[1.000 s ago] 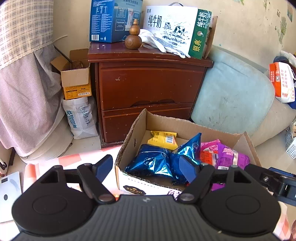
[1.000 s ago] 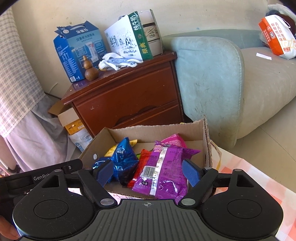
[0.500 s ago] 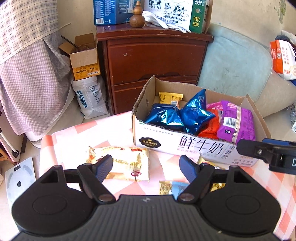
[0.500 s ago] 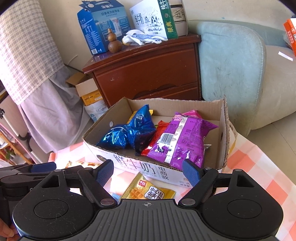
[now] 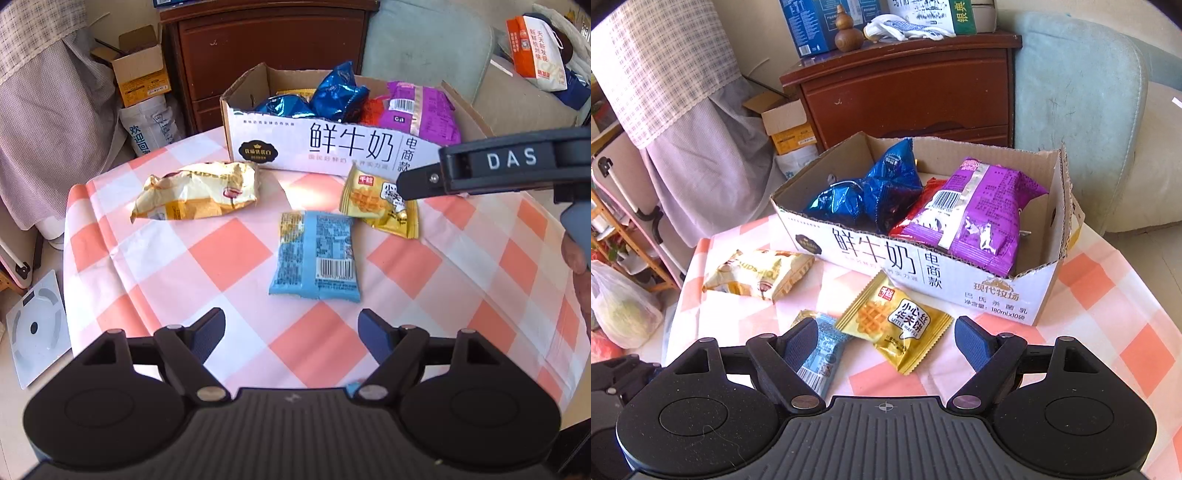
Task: Organize snacks
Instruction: 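Withdraw both grippers from the box toward the remaining snacks, then grasp the blue-and-yellow packet with the left gripper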
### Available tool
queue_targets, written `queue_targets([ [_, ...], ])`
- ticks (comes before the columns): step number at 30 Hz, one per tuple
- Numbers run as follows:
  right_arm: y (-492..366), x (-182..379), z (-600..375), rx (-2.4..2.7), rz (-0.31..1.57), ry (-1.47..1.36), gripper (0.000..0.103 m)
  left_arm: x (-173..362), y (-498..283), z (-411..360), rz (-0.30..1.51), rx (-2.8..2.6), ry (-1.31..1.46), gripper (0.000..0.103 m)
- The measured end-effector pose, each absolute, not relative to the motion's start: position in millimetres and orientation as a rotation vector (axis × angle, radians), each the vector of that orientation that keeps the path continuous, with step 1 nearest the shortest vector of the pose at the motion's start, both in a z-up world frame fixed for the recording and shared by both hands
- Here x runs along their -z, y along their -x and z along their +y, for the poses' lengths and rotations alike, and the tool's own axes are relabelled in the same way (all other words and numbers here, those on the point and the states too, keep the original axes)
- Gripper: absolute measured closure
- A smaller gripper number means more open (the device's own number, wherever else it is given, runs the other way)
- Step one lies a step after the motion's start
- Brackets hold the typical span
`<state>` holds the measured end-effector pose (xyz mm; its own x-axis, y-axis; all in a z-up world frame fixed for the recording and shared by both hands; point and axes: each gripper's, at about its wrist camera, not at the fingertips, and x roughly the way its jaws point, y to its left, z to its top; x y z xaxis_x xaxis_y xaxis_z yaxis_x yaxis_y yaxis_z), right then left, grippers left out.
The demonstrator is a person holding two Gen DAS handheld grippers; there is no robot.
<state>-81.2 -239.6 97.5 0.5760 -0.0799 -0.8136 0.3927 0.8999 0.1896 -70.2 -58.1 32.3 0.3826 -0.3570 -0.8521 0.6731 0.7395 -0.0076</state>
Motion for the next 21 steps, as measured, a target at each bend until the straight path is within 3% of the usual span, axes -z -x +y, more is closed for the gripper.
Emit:
queue_targets([
  [21,89,-76,-203,0.229,1.021,-0.367,0.020,0,130,-30,1.049,0.615,-0.306,0.024],
])
